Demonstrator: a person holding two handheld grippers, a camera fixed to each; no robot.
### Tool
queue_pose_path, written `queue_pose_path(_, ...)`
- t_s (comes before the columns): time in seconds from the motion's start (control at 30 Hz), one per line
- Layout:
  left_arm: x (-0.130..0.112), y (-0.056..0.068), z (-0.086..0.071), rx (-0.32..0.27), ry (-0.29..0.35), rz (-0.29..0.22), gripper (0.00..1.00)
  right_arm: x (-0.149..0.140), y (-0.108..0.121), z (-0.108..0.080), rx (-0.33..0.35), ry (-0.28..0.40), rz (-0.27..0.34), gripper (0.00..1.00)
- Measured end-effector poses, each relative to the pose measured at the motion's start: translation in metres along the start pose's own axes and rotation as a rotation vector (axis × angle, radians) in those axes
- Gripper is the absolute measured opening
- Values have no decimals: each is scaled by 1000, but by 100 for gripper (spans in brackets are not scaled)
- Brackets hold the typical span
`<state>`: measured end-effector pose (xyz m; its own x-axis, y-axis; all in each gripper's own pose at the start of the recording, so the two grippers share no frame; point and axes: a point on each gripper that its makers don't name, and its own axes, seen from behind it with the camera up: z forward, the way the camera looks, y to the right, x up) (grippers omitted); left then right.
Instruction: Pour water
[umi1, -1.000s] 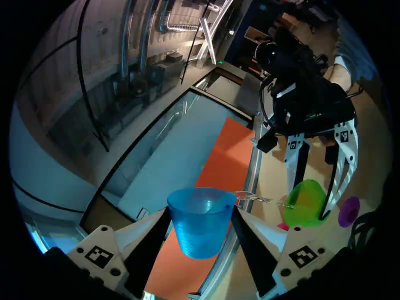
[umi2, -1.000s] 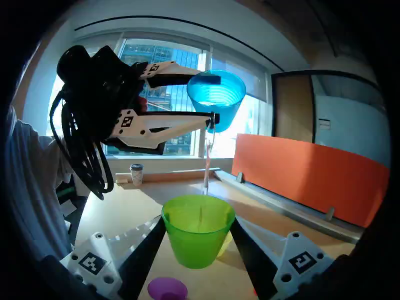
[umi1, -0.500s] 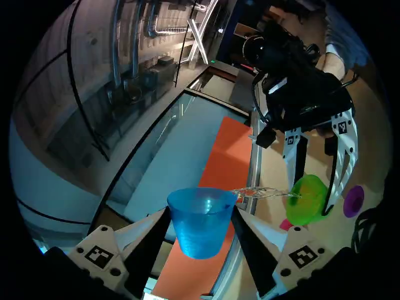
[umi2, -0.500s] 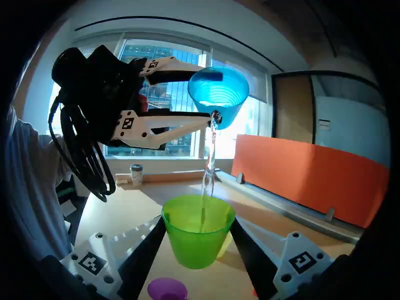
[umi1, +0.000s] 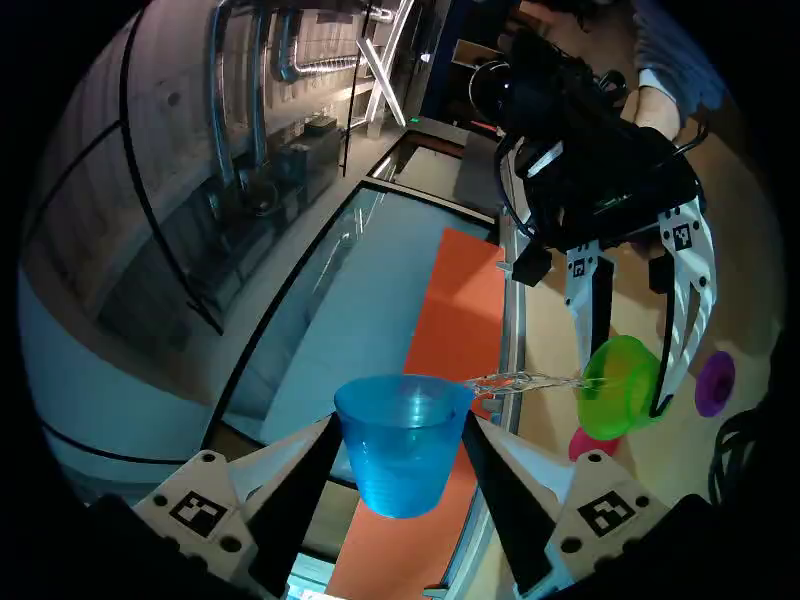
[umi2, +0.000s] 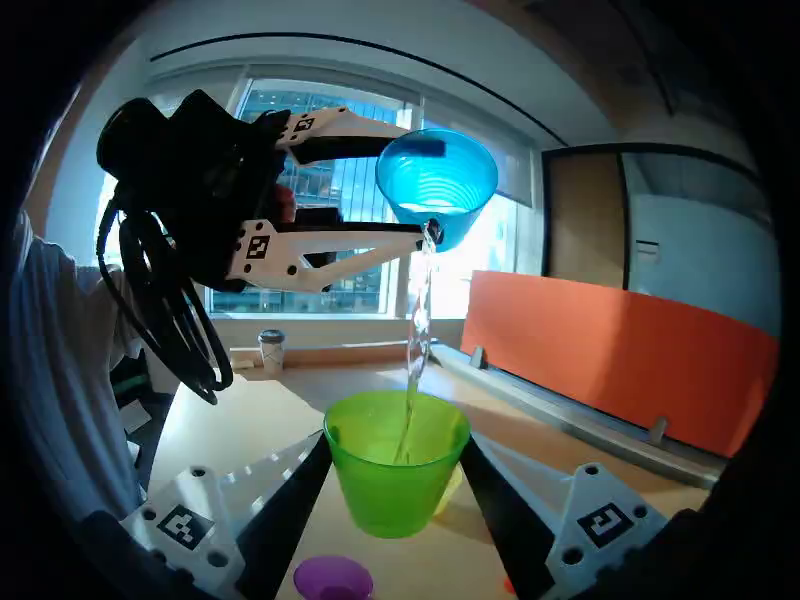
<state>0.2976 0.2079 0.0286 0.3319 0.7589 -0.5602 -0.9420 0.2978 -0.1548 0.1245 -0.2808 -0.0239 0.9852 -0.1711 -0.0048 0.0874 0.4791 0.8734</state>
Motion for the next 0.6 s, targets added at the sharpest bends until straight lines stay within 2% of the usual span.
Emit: queue_pose_path(0.6, 5, -9, 1, 6, -6, 90, 85, 4, 1, -2, -8, 8, -4, 91)
